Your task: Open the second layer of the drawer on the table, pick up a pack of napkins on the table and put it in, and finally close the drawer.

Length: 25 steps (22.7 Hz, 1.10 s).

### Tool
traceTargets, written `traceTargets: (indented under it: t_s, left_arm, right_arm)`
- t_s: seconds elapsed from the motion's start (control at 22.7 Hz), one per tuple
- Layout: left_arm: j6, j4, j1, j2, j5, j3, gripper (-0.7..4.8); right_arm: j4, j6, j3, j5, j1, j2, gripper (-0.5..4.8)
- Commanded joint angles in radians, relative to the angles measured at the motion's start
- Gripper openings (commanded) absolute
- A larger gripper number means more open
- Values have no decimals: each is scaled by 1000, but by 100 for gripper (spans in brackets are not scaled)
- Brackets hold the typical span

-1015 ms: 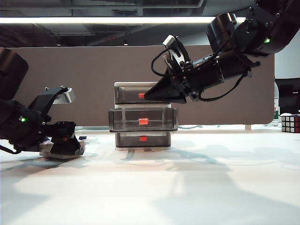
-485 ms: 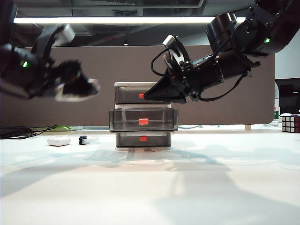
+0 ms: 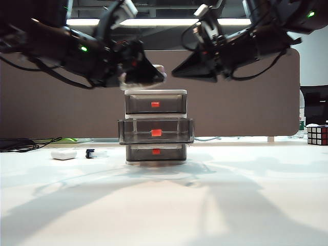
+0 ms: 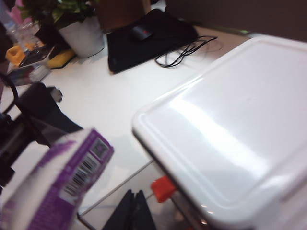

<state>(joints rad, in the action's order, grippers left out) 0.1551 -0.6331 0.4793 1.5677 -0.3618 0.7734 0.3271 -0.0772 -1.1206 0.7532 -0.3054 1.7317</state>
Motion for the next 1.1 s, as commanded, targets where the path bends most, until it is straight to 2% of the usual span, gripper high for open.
traceTargets:
  t_s: [0.04, 0.49, 0.71, 1.1]
  left_arm:
    - [6, 26, 19, 53, 10, 47, 336]
    - [6, 109, 31, 165, 28, 135, 336]
    - [13, 208, 31, 171, 66, 135, 336]
    - [40, 210, 62, 171, 74, 135, 336]
  right_arm:
    - [-27, 3, -5, 10, 28, -35, -4]
    - [-64, 11, -5, 53, 78, -61, -5]
    - [-69, 29, -5, 57, 78, -61, -5]
    - [-71, 29, -5, 58, 78, -61, -5]
